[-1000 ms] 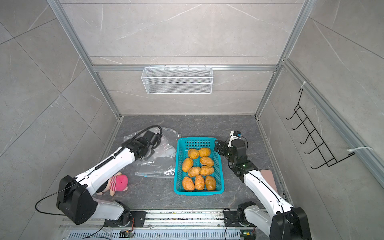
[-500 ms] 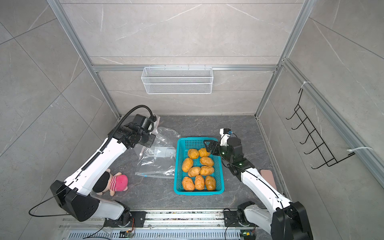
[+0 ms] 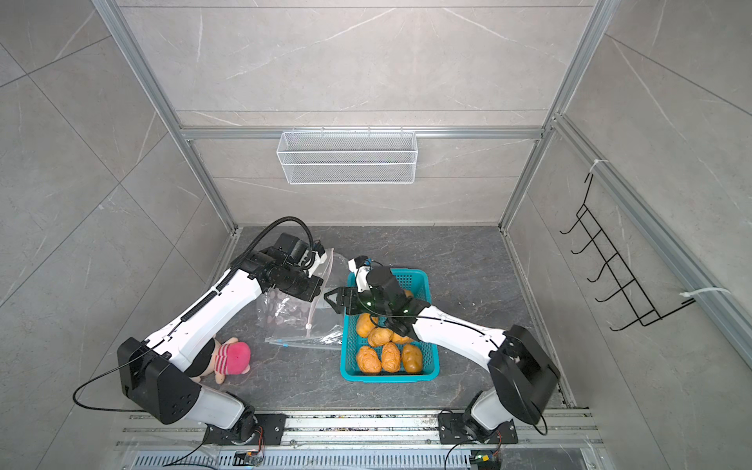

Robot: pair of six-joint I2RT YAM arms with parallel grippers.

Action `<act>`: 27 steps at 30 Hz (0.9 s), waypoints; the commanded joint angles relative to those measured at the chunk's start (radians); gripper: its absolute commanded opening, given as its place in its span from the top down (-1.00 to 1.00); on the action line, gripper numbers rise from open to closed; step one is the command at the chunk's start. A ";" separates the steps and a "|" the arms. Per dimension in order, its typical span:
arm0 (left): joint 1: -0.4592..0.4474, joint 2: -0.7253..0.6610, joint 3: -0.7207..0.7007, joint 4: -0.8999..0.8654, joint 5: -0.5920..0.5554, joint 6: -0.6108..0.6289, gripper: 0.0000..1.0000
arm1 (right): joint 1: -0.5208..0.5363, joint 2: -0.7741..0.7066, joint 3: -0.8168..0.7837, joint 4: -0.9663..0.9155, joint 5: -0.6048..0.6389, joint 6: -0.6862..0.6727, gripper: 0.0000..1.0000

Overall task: Put the potatoes into a zipper bag and zip it
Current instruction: Open the zipper food storage bag.

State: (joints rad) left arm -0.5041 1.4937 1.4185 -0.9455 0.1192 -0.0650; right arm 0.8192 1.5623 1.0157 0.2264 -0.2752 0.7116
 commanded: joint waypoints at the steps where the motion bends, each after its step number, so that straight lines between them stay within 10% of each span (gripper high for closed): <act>1: 0.001 -0.041 -0.008 0.019 0.040 -0.019 1.00 | 0.008 0.067 0.063 0.042 0.069 0.036 -0.52; 27: 0.001 -0.109 -0.038 0.047 0.066 -0.028 1.00 | 0.043 0.176 0.193 -0.140 0.204 -0.073 -0.05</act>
State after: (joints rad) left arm -0.5041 1.4288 1.3762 -0.9150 0.1688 -0.0769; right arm 0.8547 1.7287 1.1988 0.1226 -0.0776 0.6678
